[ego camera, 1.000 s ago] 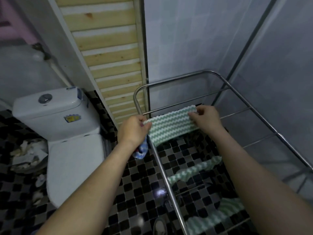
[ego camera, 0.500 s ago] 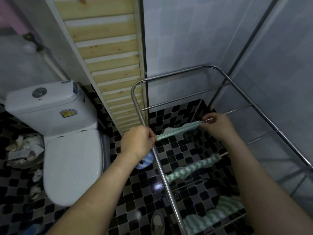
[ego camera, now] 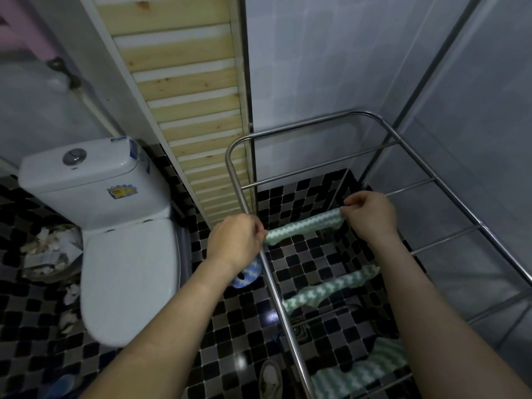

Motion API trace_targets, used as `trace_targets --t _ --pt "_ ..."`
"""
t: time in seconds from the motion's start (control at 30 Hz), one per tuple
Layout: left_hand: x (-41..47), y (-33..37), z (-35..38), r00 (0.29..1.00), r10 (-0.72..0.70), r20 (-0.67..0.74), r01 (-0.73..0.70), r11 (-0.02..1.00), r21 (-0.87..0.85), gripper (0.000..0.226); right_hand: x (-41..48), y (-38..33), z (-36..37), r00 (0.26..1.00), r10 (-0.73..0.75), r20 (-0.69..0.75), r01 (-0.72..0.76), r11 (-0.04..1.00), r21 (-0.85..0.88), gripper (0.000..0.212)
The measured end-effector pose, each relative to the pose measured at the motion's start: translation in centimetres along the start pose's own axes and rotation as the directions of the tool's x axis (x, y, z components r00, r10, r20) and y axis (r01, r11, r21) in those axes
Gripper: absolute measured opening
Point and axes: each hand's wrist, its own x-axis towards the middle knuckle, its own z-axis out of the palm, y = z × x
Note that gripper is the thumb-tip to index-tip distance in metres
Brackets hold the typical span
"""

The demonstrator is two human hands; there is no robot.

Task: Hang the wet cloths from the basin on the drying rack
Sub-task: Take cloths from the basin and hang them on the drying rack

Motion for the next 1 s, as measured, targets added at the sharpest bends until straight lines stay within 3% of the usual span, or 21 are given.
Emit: trace_targets --t 0.13,0.27,0.43,0.5,0.57,0.67,0.73,0.87,0.93,1.0 --pt "0.1 0.1 0.0 0.999 0.02 -0.024 -0.019 0.998 0.056 0.015 0.3 -0.8 -0.1 0.997 -0.081 0.005 0.081 0.98 -0.181 0.01" --pt "0.2 0.1 -0.1 1.0 0.012 -0.025 -0.011 0.999 0.047 0.014 -0.2 -0.7 0.1 0.992 -0.126 0.01 0.125 0.961 -0.249 0.018" --pt "0.0 -0.6 -1.3 0.996 -0.093 -0.008 0.088 0.968 -0.234 0.009 -0.9 -1.6 -0.8 0.985 -0.173 -0.019 0.164 0.957 -0.238 0.028" --pt "-0.4 -1.5 -2.8 0.982 -0.187 -0.009 0.159 0.858 -0.489 0.008 -1.7 -3.1 -1.9 0.991 -0.132 0.024 0.134 0.989 -0.056 0.027" --pt "-1.2 -1.7 -4.9 0.969 -0.241 0.044 0.196 0.654 -0.731 0.01 -3.1 -4.8 -3.0 0.976 -0.094 0.196 0.044 0.968 0.245 0.023" --pt "-2.5 -1.5 -8.1 0.955 -0.235 0.179 0.256 0.357 -0.898 0.007 -5.8 -7.3 -4.1 0.852 -0.211 0.478 -0.047 0.88 0.473 0.022" --pt "-3.0 -1.2 -9.6 0.956 -0.178 0.232 0.271 0.24 -0.932 0.003 -7.0 -8.6 -3.2 0.746 -0.305 0.591 -0.087 0.836 0.541 0.027" --pt "-3.1 -0.7 -11.0 0.966 -0.087 0.244 0.253 0.122 -0.96 0.009 -8.7 -10.5 0.8 0.503 -0.369 0.781 -0.243 0.807 0.538 0.05" --pt "-2.7 -0.9 -11.5 0.969 -0.057 0.24 0.245 0.126 -0.961 0.01 -9.3 -11.1 2.2 0.488 -0.392 0.779 -0.276 0.778 0.564 0.043" --pt "-2.2 -1.9 -11.9 0.97 -0.031 0.241 0.243 0.166 -0.956 0.014 -9.4 -12.1 3.1 0.542 -0.418 0.729 -0.34 0.685 0.645 0.034"
